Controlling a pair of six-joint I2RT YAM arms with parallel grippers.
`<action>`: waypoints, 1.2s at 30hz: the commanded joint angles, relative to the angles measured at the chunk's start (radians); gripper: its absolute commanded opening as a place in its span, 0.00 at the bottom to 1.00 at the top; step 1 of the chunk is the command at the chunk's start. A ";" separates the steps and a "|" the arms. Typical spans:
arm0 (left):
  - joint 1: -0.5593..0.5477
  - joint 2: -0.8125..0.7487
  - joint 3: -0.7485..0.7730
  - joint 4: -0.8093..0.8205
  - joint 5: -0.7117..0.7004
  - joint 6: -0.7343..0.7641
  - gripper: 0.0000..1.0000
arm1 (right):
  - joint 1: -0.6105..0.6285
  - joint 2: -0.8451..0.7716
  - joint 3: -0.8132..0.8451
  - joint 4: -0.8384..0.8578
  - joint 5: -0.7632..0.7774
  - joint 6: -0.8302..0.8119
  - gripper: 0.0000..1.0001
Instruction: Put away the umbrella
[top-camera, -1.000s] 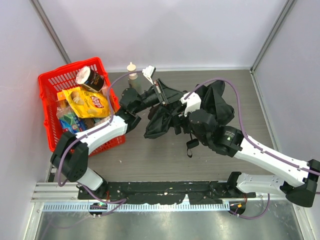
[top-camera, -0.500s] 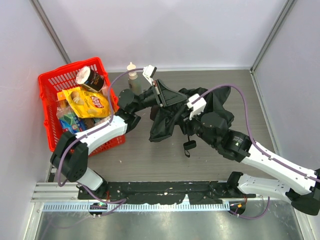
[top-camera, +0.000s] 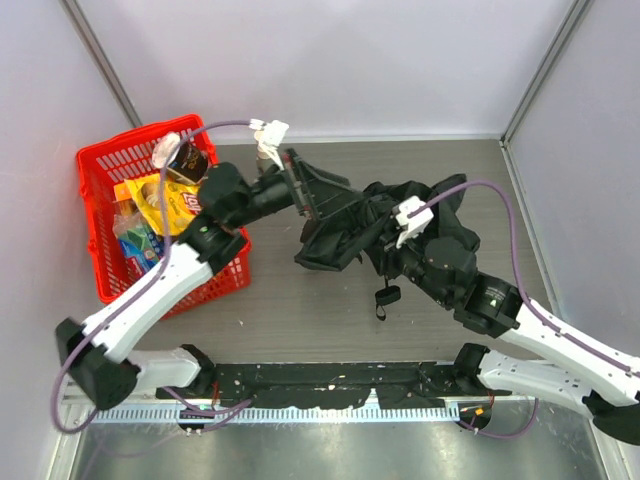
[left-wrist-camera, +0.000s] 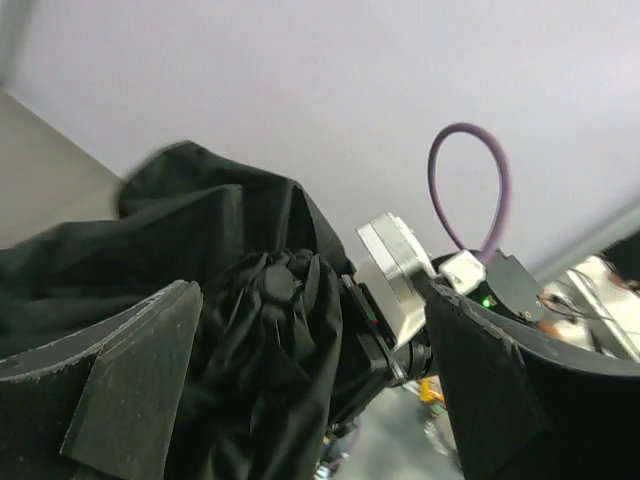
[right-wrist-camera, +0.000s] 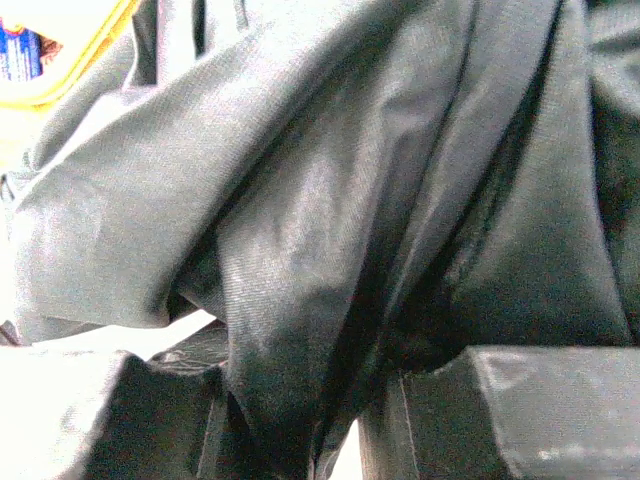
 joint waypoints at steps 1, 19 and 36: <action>0.006 -0.167 0.024 -0.345 -0.241 0.298 0.97 | -0.011 -0.059 0.000 0.059 0.109 0.056 0.01; -0.219 -0.099 -0.001 -0.589 -0.497 0.542 0.72 | -0.011 0.018 0.296 -0.211 0.142 0.208 0.01; -0.124 -0.173 -0.106 -0.643 -0.592 0.537 0.00 | -0.011 -0.139 0.327 -0.403 -0.049 0.134 0.01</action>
